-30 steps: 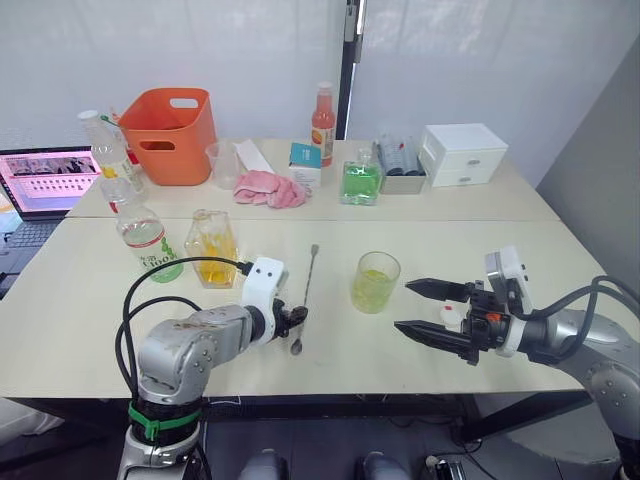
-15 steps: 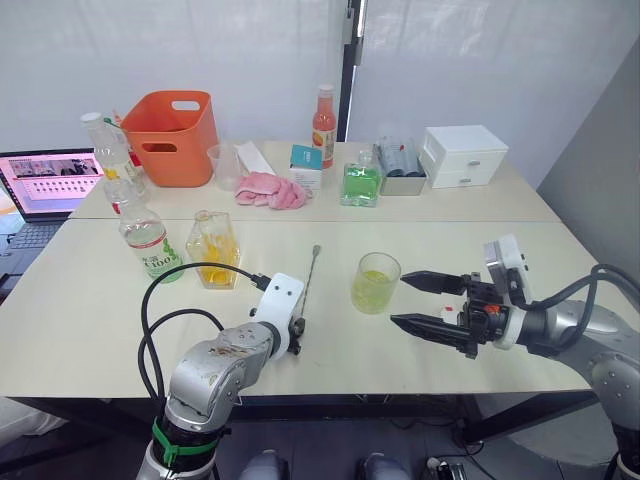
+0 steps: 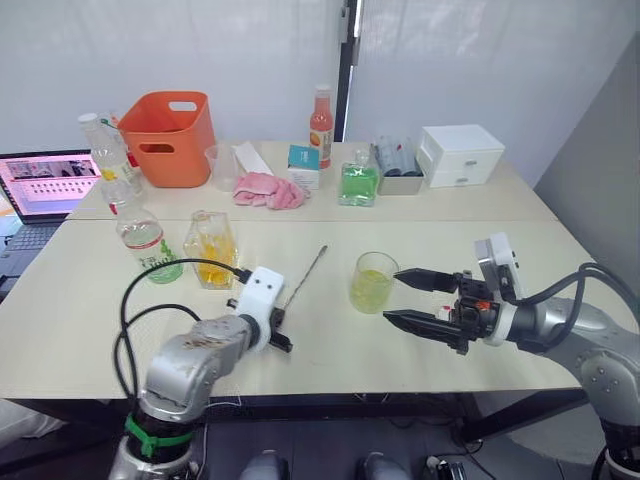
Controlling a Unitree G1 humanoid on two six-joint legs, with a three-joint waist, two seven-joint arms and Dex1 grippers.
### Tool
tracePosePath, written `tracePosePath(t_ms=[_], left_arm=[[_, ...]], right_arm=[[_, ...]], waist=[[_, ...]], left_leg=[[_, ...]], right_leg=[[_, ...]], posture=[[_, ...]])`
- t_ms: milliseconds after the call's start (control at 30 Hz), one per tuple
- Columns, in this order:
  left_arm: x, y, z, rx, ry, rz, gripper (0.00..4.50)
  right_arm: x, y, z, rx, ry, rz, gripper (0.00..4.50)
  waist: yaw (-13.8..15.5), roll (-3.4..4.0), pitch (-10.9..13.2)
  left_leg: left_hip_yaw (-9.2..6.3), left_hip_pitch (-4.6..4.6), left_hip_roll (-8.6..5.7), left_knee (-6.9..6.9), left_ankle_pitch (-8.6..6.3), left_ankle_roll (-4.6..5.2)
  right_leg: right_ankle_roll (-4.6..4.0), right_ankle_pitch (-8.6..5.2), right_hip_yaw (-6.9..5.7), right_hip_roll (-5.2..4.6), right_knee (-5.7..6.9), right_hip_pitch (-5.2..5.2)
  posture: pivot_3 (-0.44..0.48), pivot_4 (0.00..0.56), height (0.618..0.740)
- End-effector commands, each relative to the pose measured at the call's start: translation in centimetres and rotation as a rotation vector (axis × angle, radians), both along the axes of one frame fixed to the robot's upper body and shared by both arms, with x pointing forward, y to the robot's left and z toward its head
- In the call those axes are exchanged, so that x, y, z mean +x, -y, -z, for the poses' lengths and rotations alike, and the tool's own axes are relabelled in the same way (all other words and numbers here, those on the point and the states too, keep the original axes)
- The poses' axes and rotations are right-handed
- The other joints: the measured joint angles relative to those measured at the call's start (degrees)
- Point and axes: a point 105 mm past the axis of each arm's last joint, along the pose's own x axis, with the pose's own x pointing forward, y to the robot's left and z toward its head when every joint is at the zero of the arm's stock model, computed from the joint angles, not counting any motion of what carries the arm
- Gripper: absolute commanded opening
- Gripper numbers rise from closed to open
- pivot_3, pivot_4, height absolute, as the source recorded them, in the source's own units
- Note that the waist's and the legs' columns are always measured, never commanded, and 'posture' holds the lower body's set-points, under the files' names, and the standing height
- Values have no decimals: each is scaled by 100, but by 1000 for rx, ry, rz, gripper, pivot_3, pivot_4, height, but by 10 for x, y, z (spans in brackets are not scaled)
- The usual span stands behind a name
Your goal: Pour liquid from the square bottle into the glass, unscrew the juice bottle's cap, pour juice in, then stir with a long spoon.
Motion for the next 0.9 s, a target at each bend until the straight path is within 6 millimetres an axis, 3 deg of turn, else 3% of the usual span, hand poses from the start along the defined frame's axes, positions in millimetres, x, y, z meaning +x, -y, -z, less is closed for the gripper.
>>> tracePosePath(t_ms=[33, 167, 267, 400, 500, 633, 833, 900], left_arm=[[-9, -10, -36, -71, 118, 187, 32], [-27, -34, -40, 5, 121, 363, 32], [-49, -59, -29, 158, 31, 583, 32], [-55, -74, -24, 257, -22, 733, 32], [-56, -78, -22, 308, -26, 801, 32], [-52, -65, -9, 343, 23, 910, 32], [-46, -63, 8, 401, 42, 965, 32], [-45, -65, 10, 378, 6, 955, 651]], right_arm=[[-1, -2, -8, 8, 55, 6, 4500], [1, -3, -7, 11, 59, 13, 4500], [4, -3, -7, 13, 64, 23, 4500], [5, -5, -7, 15, 67, 24, 4500], [5, -5, -7, 16, 67, 24, 4500], [5, -6, -7, 24, 68, 38, 4500], [4, -7, -6, 25, 61, 42, 4500], [4, -8, -7, 27, 59, 42, 4500]], waist=[[-7, 1, 0], [18, -2, 3], [23, 0, 6], [102, 13, 13], [106, 13, 13], [98, 13, 13], [62, 12, 14], [63, 13, 14]], left_leg=[[1, -2, 0, -5, 0, 0], [7, -7, -3, -9, -4, 5], [36, -9, 3, -11, -4, 3], [49, -8, 15, -9, -3, 0], [52, -13, 16, -8, -3, 2], [56, -18, 16, -10, -5, 4], [58, -18, 15, -9, -5, 4], [58, -15, 14, -8, -4, 4]], right_leg=[[-1, -1, -1, -1, 0, -2], [2, -3, -4, -11, -14, -1], [-4, -4, -7, -12, -20, -9], [-49, -29, -20, -22, -25, -7], [-49, -28, -20, -24, -32, -7], [-12, -8, -20, -16, -32, -10], [-10, -6, -20, -7, -26, -11], [-9, -7, -20, -8, -22, -10]], posture=[[0, 150, 715], [0, 150, 715], [0, 150, 715], [0, 150, 715], [0, 150, 715], [0, 150, 715], [0, 150, 715], [0, 150, 715]])
